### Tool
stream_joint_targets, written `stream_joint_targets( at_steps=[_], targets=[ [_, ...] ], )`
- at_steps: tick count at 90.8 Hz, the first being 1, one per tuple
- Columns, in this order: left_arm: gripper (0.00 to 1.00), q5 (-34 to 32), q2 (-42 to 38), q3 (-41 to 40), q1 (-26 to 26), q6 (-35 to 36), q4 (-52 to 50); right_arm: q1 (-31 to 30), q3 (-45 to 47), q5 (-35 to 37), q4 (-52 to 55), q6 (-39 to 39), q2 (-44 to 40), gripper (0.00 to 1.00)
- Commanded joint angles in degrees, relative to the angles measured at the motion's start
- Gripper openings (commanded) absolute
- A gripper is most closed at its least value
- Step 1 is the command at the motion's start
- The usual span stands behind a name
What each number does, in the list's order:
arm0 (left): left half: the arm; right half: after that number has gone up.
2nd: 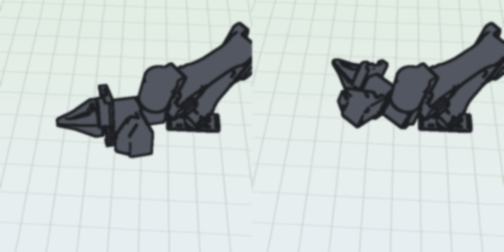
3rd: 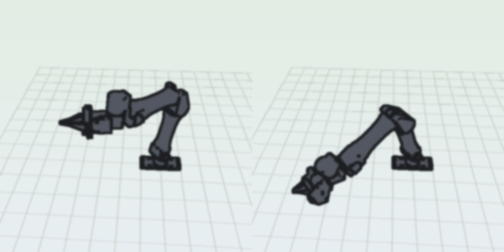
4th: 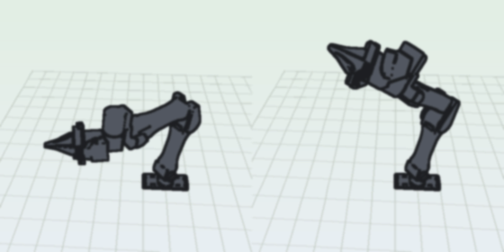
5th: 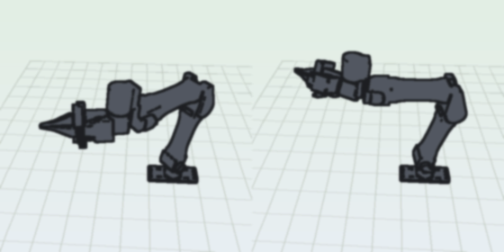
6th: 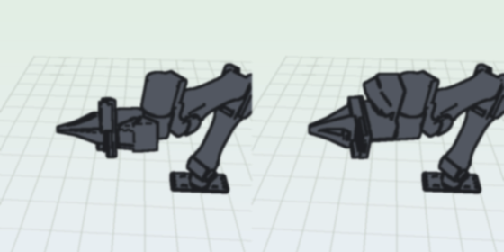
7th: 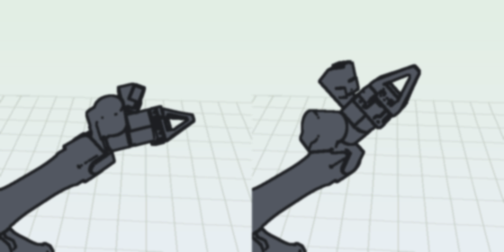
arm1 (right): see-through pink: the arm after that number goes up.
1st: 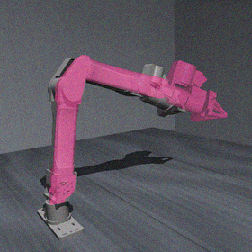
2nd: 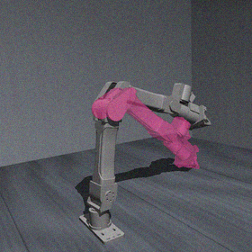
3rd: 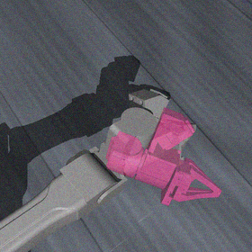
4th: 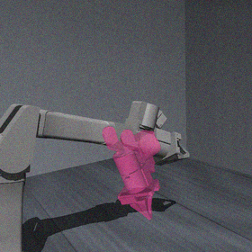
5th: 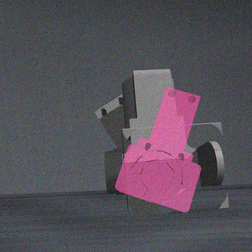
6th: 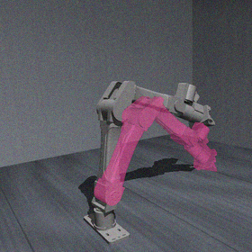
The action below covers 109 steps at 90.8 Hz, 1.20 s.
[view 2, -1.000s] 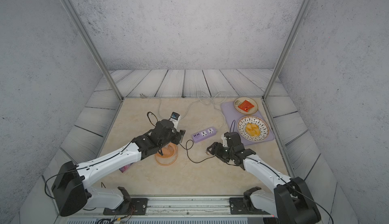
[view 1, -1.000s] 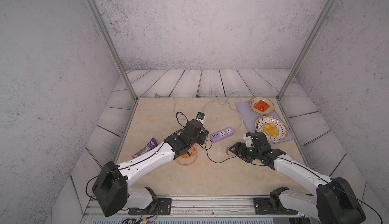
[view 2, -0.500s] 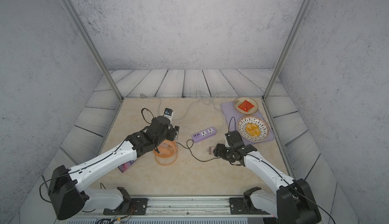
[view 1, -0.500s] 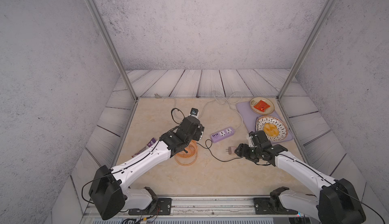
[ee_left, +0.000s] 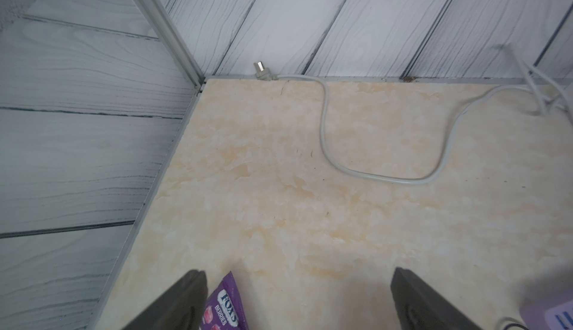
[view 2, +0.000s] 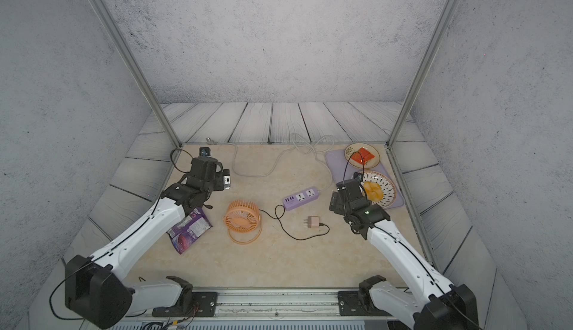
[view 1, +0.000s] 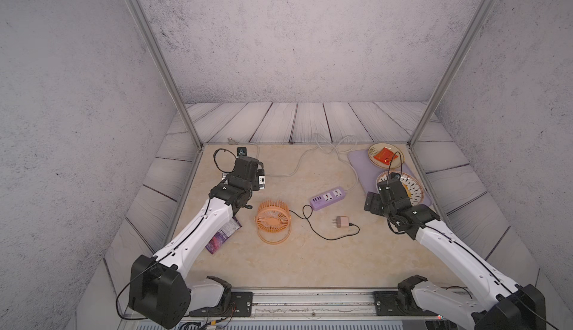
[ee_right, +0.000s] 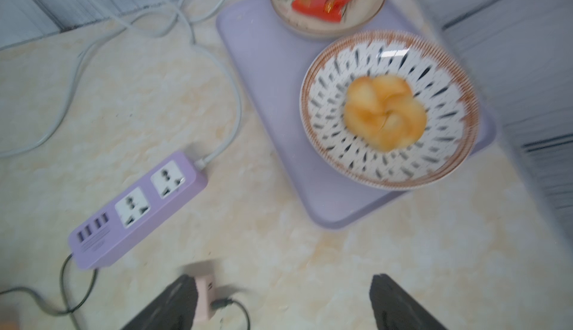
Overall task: Unplug the desk fan from the power strip
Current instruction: Place the plug at the center of the board, then reset both arms
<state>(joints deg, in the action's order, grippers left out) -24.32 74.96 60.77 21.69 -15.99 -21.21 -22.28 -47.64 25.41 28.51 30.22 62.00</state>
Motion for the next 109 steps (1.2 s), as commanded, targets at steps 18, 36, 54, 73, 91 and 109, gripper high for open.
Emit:
stream_joint_targets(
  at_steps=[18,36,54,73,91,109],
  targets=[
    [0.98,-2.4,8.0,-9.1,-10.1,7.5,17.2,5.5,7.8,23.1,-35.7,-22.7,8.6,0.99],
    [0.95,-0.6,12.3,-13.6,-12.3,14.1,29.7,10.8,15.3,21.1,-50.8,-23.1,15.8,0.99],
    [0.92,2.8,12.8,-18.9,-12.6,19.0,40.5,11.0,24.2,15.1,-75.9,-27.3,21.4,0.99],
    [0.90,3.7,11.9,-25.3,-13.0,19.1,49.0,11.9,28.7,7.0,-88.5,-30.0,25.6,0.99],
    [0.92,5.9,9.9,-32.0,-13.1,19.8,59.3,14.7,29.4,-2.1,-89.8,-29.0,28.4,0.99],
    [0.99,18.5,12.4,-35.0,-20.3,15.4,63.2,15.3,26.4,-0.6,-84.3,-27.7,28.2,0.99]
  ],
)
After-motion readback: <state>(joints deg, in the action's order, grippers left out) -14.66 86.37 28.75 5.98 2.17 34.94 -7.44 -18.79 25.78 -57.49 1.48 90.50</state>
